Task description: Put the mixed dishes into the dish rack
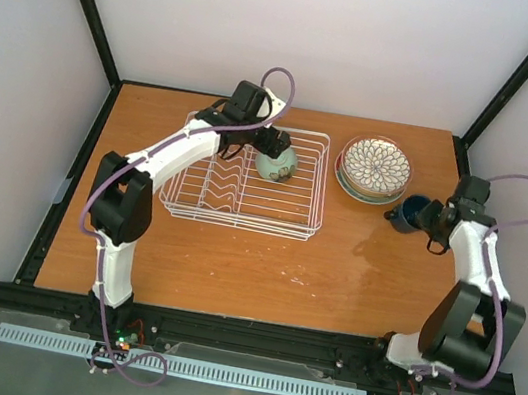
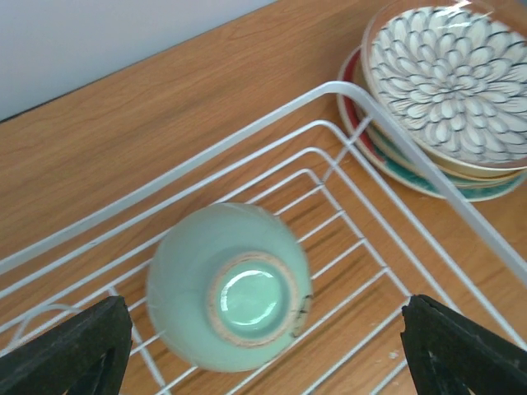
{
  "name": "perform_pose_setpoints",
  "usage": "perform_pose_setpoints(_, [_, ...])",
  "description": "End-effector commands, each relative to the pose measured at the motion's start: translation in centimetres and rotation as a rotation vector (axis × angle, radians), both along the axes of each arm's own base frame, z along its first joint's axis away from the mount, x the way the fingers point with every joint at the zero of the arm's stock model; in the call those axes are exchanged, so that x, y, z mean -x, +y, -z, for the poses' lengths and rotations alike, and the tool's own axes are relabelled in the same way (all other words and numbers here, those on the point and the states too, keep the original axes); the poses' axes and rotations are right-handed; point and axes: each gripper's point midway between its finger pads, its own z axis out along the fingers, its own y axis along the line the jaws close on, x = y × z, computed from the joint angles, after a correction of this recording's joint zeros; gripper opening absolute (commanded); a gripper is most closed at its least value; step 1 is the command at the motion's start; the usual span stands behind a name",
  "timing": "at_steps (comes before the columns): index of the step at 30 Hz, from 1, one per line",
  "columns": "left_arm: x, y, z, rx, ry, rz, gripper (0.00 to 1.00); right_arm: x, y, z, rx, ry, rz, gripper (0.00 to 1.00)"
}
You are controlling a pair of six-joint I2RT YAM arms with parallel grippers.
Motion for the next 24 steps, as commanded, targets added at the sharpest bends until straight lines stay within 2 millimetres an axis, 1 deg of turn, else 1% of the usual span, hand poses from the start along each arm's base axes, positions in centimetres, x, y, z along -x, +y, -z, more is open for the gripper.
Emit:
perform_pose_setpoints(1, [1.9,-2.8,-4.2,0.175,0.019,0.130,0.89,-2.5,1.4,-9.6,0.008,-0.399,-0.069,0.03])
perform_pose_setpoints(3, [3.4,-3.8,-5.8,0.261,0.039,0.197,0.83,-2.7,2.6,-12.3,-0.011,-0.537,-0.115,0.03])
perform_pose_setpoints(4, [4.2,-4.1,-6.7,0.302,0.048,0.225,0.80,-2.8,3.4,-13.8,-0.027,-0.613,-0.151,0.03])
perform_pose_setpoints(6, [6.0,-5.0,-7.9,0.391,0.088,0.294,0.76,-2.8,5.3,-16.0,-0.089,-0.745,-0.223,0.03])
perform_pose_setpoints(10, [9.7,-6.6,-9.7,0.595,0.218,0.447,0.69,-2.5,9.2,-18.4,-0.231,-0.987,-0.397,0.03])
perform_pose_setpoints(11, [10.4,-6.9,-10.5,0.638,0.231,0.487,0.68,-2.4,10.1,-18.9,-0.257,-1.039,-0.442,0.03])
perform_pose_setpoints(13, [11.4,-7.1,-11.4,0.697,0.261,0.529,0.68,-2.2,11.8,-19.6,-0.304,-1.114,-0.524,0.03])
perform_pose_setpoints(14, [11.8,-7.1,-11.5,0.720,0.276,0.547,0.68,-2.0,12.6,-20.3,-0.314,-1.171,-0.576,0.03])
perform_pose_setpoints(16, [12.5,-7.2,-12.1,0.751,0.303,0.567,0.69,-1.4,14.0,-21.2,-0.327,-1.250,-0.637,0.03])
perform_pose_setpoints(22, [13.5,-7.2,-10.9,0.817,0.428,0.568,0.69,-0.2,16.7,-23.5,-0.357,-1.439,-0.741,0.03])
perform_pose_setpoints(24, [13.8,-7.1,-11.0,0.847,0.437,0.572,0.67,-0.1,17.5,-24.2,-0.387,-1.497,-0.765,0.03])
